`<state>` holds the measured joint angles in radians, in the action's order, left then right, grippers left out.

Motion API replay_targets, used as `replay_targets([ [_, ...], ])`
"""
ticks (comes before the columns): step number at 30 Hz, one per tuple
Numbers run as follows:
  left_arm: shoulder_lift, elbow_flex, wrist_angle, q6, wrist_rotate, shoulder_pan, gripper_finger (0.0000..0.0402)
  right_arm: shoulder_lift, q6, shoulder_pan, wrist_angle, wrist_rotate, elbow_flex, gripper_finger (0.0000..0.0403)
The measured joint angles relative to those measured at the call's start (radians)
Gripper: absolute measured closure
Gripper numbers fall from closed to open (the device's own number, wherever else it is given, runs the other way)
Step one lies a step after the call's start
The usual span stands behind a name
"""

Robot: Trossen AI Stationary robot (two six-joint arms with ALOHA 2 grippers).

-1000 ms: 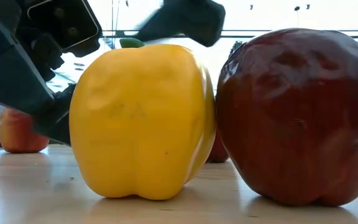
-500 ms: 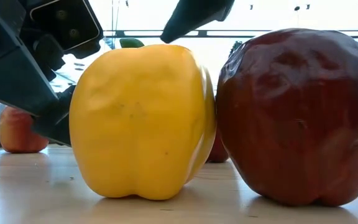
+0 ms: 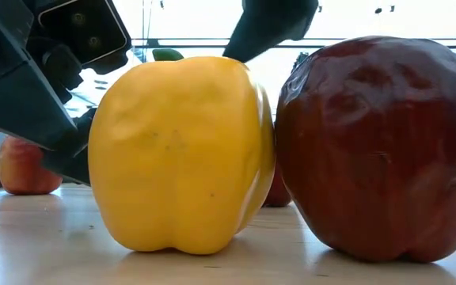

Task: Sort produce into baskets
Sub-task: Put the yellow bell pepper into the right black bin

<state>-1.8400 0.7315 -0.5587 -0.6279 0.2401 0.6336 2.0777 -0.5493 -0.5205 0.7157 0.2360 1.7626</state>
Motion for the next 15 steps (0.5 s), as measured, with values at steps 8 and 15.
replay_targets([
  [8,0.000,0.000,0.002,0.017,0.005,-0.001,0.0098,-0.001,0.080,0.004,-0.043,0.001,0.000,0.0009],
  [15,0.000,0.000,0.003,0.027,0.024,-0.001,0.0098,-0.001,0.215,-0.010,-0.112,-0.019,-0.036,0.0009],
])
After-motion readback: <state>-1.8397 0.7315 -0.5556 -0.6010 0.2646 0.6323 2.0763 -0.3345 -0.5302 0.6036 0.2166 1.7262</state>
